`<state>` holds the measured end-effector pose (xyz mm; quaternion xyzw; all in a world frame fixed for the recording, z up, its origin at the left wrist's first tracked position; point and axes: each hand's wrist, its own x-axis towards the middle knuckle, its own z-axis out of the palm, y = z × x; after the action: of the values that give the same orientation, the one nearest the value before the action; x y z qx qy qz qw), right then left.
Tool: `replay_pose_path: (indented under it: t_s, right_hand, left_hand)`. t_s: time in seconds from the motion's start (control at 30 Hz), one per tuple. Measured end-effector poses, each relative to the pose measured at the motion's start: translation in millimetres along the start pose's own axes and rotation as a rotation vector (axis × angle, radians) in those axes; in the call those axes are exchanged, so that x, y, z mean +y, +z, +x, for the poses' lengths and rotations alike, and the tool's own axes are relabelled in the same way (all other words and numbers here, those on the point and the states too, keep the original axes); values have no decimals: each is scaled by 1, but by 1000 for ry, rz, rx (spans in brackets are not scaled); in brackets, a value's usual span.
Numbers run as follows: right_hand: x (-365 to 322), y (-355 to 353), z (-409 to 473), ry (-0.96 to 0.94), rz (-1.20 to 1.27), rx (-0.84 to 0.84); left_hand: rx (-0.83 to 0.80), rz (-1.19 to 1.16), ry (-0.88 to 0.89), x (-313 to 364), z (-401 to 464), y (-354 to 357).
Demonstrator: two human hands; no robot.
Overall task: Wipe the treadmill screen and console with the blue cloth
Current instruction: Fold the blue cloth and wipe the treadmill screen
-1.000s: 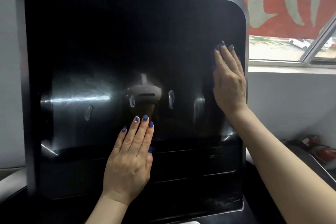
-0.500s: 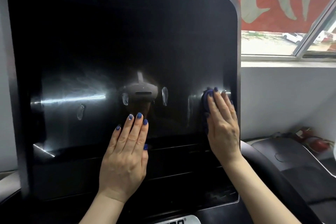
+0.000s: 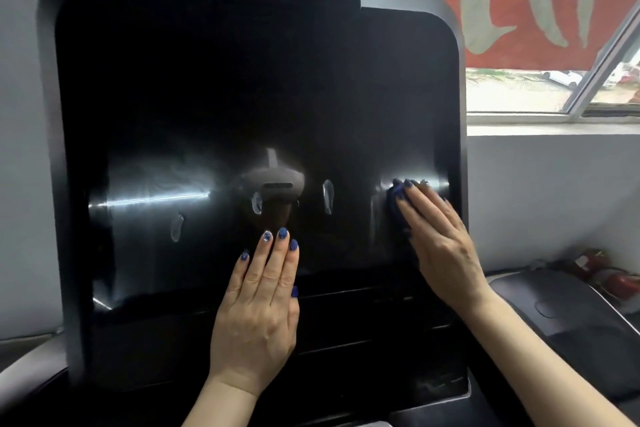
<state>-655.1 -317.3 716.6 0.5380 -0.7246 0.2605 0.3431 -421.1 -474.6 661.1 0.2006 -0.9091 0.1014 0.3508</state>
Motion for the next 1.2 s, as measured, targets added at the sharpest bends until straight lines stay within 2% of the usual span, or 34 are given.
replay_pose_path:
  t_s: [0.13,0.27,0.33,0.5,0.57,0.7,0.77,0.87,0.97,1.07,1.2]
  right_hand:
    - [-28,16,37,108,38,110]
    - [-16,6,17,-137,40,-93]
    - [2,-9,8,-193,20,-154]
    - [-17,4,37,-60,117,-61]
    - [-17,4,33,-145,94,-123]
    - [27,-25,20,-390,22,-307]
    - [40,-31,23,-394,10,-315]
    - [20,-19,28,-378,46,-305]
    - [5,-13,34,-487,60,-412]
    - [35,-33,33,-592,5,-519]
    - [47,-44,32,-607,0,-562]
  left_hand:
    - [6,22,-5,-2,2,0]
    - [16,14,-4,-1,2,1]
    - [13,8,-5,0,1,1]
    - [16,18,-7,-1,3,1]
    - [11,21,-2,0,2,1]
    - [22,12,-2,1,2,1]
    - [29,10,0,1,4,0]
    - [40,5,-4,0,5,1]
    - [51,-3,-2,-1,4,1]
    - [65,0,-1,2,5,1]
    - [75,3,-4,2,5,3]
